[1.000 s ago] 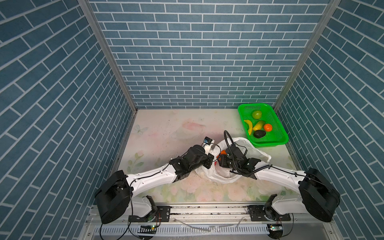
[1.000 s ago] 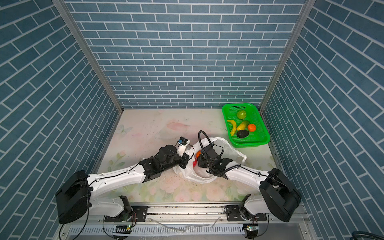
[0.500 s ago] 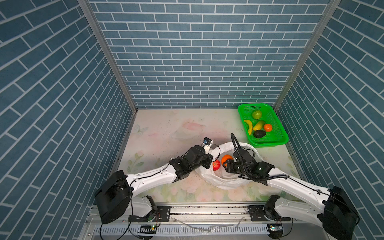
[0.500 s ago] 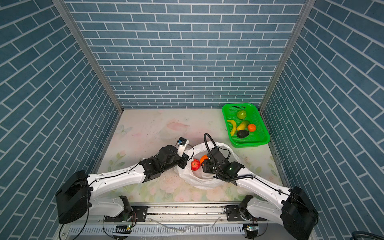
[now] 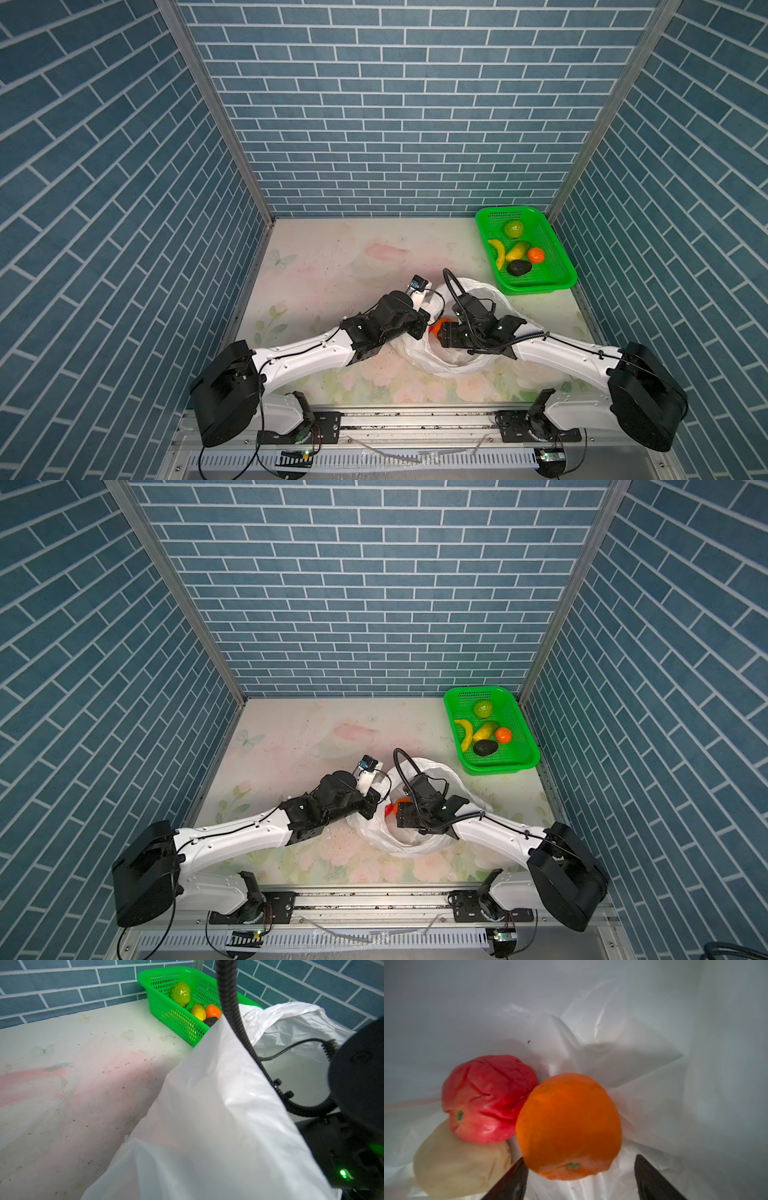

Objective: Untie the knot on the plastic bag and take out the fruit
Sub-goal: 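Lift the orange up out of the bag with the right gripper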

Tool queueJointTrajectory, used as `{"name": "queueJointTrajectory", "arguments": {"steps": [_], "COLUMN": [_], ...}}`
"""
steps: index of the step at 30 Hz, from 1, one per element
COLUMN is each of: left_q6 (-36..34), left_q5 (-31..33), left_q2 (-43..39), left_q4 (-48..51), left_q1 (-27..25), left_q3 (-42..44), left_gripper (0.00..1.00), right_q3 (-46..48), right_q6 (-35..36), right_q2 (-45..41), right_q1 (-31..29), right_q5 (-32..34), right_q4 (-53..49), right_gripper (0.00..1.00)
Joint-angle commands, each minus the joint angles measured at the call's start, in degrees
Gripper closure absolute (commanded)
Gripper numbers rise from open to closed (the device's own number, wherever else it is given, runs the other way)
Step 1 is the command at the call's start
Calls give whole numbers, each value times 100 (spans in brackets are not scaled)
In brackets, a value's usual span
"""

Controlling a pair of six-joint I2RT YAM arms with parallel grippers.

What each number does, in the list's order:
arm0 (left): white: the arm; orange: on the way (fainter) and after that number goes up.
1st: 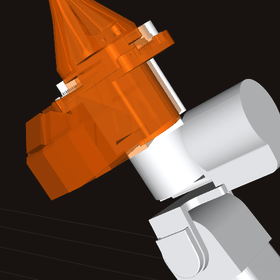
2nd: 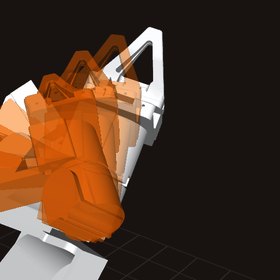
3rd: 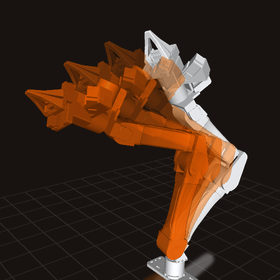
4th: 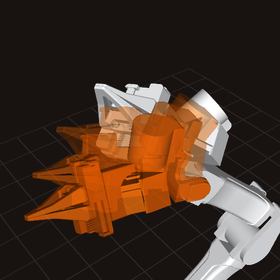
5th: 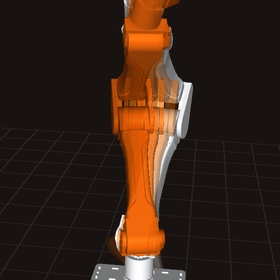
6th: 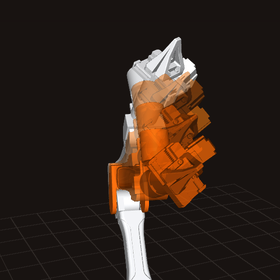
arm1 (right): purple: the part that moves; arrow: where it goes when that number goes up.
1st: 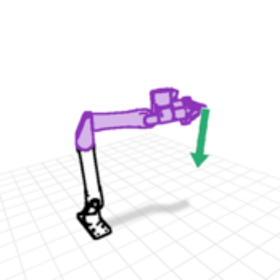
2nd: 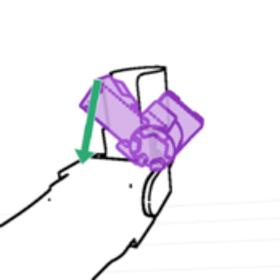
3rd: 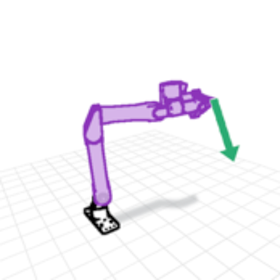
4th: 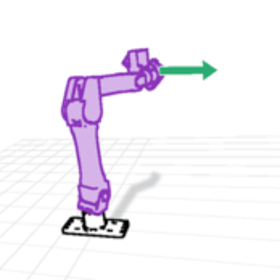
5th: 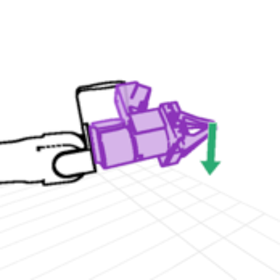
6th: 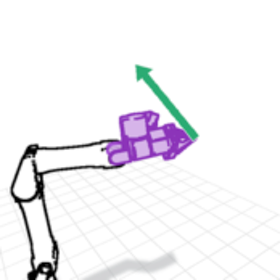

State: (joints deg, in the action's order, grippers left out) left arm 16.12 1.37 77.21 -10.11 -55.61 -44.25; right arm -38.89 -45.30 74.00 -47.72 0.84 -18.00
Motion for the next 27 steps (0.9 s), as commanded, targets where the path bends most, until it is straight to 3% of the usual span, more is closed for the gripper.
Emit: {"name": "queueJointTrajectory", "arguments": {"steps": [1,16,23,27], "left_q6": [-57,-44,-52,-54], "left_q5": [-84,-138,-137,-62], "left_q2": [-51,37,37,67], "left_q4": [35,-17,0,30], "left_q1": [-43,-52,-46,-47], "left_q3": [-51,-75,-75,-95], "left_gripper": [100,100,100,100], "right_q3": [-462,-836,-578,-630], "right_q6": [-287,-366,-467,-397], "right_q2": [-53,1107,867,533], "right_q1": [0,7,-10,-16], "right_q5": [199,499,662,420], "right_q4": [-406,-64,364,35], "right_gripper": [19,21,43,48]}}
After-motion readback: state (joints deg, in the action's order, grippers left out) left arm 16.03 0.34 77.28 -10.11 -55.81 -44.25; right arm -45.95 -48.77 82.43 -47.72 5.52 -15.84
